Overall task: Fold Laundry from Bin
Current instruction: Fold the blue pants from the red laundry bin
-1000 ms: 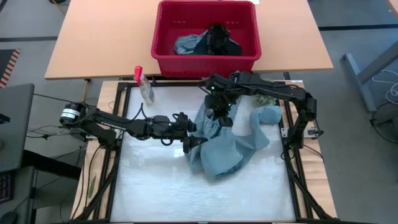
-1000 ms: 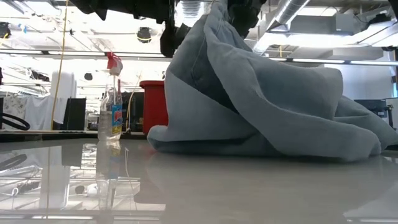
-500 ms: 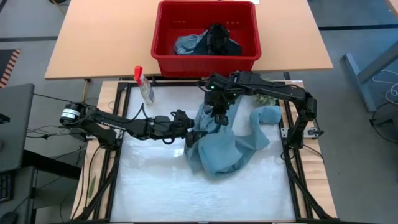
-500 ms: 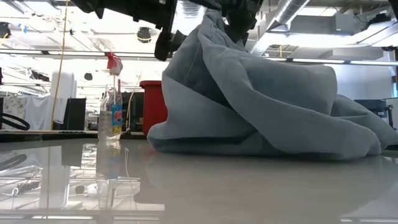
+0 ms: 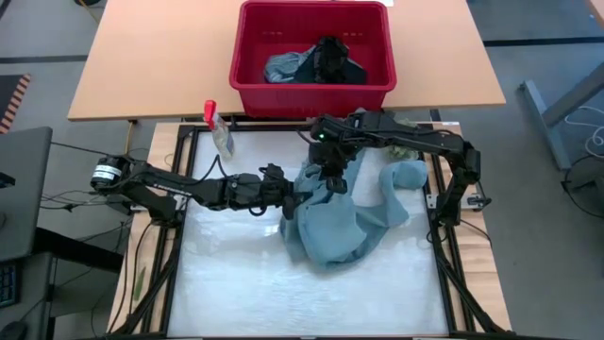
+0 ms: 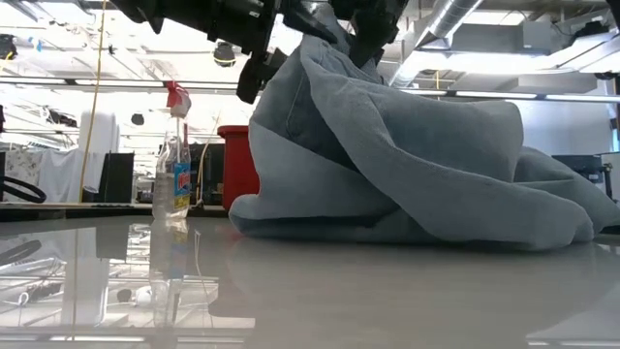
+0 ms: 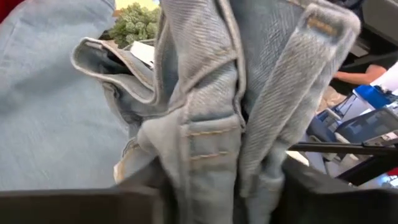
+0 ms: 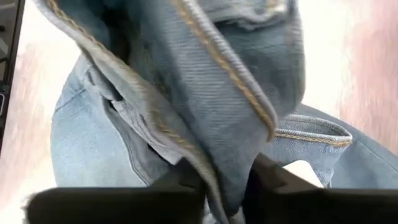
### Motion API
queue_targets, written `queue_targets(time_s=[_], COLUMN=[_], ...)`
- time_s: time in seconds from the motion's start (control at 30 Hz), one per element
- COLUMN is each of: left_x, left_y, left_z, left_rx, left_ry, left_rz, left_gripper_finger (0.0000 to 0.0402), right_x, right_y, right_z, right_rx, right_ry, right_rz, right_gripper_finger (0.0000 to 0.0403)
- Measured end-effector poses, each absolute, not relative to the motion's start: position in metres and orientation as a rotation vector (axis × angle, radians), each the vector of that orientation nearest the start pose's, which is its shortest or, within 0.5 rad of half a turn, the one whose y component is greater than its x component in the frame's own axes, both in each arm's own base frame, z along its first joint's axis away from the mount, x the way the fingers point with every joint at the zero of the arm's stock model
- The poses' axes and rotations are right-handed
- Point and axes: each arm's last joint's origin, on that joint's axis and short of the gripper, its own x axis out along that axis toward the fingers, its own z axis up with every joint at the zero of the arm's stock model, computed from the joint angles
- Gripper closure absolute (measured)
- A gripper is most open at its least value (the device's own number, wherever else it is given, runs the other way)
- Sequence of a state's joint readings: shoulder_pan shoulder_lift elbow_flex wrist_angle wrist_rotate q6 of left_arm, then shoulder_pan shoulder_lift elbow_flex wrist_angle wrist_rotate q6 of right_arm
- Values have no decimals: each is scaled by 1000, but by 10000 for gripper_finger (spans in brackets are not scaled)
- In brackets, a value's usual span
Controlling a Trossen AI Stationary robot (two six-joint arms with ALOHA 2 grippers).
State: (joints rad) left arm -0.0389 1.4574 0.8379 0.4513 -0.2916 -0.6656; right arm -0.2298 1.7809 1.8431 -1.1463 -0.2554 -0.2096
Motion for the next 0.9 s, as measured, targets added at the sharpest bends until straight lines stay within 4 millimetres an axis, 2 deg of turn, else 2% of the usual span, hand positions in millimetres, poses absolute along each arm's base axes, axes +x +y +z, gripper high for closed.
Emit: queue_targets(time_s=[0.13, 0.17, 0.27, 0.4, 0.57, 0.67, 0.8, 0.9], left_x=[319, 319, 319, 316, 304, 290, 269, 257], left_y=[-4, -5, -6, -6, -8, -9, -13, -20], left_z=[256, 256, 256, 262, 289, 311, 330, 340], left_rx=[-605, -599, -592, -596, -544, -492, -451, -411], left_ry=[82, 83, 82, 62, -11, -67, -82, -89], left_rz=[292, 292, 296, 283, 248, 226, 190, 138], left_gripper_finger=[355, 375, 383, 385, 386, 387, 387, 386], right_x=[353, 352, 348, 336, 308, 285, 257, 250], right_y=[-76, -76, -74, -72, -73, -74, -80, -87], right_z=[352, 352, 357, 383, 420, 431, 444, 442], right_rx=[72, 73, 58, 58, 101, 127, 113, 151], right_ry=[1042, 1046, 1070, 1075, 1106, 1096, 925, 720], right_rz=[132, 132, 155, 155, 127, 99, 35, 67], right_gripper_finger=[224, 200, 138, 85, 67, 72, 78, 80])
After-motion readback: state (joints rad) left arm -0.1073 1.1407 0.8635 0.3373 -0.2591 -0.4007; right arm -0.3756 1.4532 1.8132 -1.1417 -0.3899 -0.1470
